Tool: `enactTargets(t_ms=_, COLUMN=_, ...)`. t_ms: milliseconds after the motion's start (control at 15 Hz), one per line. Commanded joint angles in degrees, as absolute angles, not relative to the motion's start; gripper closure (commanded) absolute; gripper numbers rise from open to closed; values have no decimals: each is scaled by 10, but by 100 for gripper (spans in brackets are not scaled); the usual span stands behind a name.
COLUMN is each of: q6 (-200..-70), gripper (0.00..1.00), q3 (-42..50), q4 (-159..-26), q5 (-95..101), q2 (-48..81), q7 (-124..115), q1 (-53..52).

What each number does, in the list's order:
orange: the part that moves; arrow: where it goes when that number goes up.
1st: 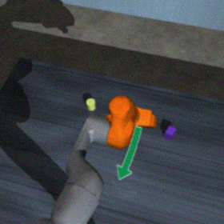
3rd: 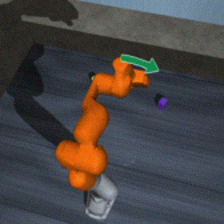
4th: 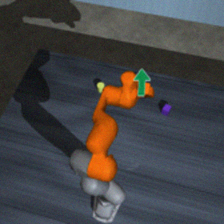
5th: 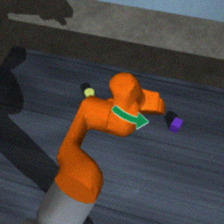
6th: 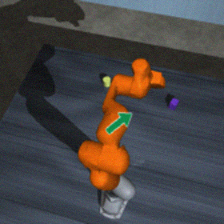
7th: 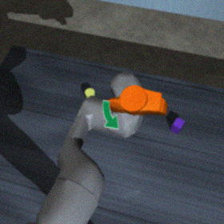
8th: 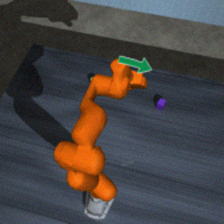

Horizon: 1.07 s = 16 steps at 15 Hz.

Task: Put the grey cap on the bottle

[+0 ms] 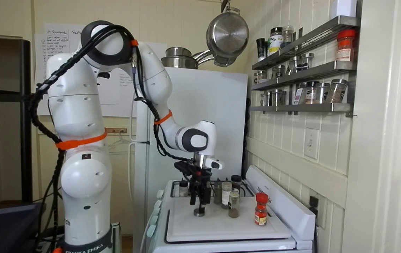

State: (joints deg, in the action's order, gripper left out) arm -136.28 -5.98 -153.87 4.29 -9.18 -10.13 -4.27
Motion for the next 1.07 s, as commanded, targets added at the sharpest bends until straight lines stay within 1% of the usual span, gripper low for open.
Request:
enactTargets(t_ms=0, q6=-1410, gripper=17, q3=-64, q4=-1547, q5=66, q2=-74, q7=-123, q1=-38)
enactTargets(t_ms=67, q6=-1424, gripper=17, q3=-64, q4=-1547, q5=66, q2=-68, q7=-121, q1=-39)
enactTargets(t_ms=133, q6=-1436, gripper=22, q3=-64, q4=-1547, q5=68, q2=-64, q7=-122, q1=-39)
enactTargets(t_ms=200, q6=-1449, gripper=19, q3=-64, q4=-1546, q5=70, q2=-59, q7=-120, q1=-41)
enactTargets(t_ms=267, q6=-1461, gripper=23, q3=-65, q4=-1545, q5=76, q2=-54, q7=-123, q1=-40)
enactTargets(t_ms=400, q6=-1476, gripper=25, q3=-65, q4=-1542, q5=77, q2=-42, q7=-120, q1=-41)
enactTargets(t_ms=667, q6=-1477, gripper=24, q3=-65, q4=-1538, q5=54, q2=-29, q7=-106, q1=-49)
enactTargets(t_ms=733, q6=-1470, gripper=21, q3=-65, q4=-1536, q5=49, q2=-30, q7=-103, q1=-51)
enactTargets(t_ms=1000, q6=-1451, gripper=21, q3=-69, q4=-1533, q5=31, q2=-39, q7=-99, q1=-59)
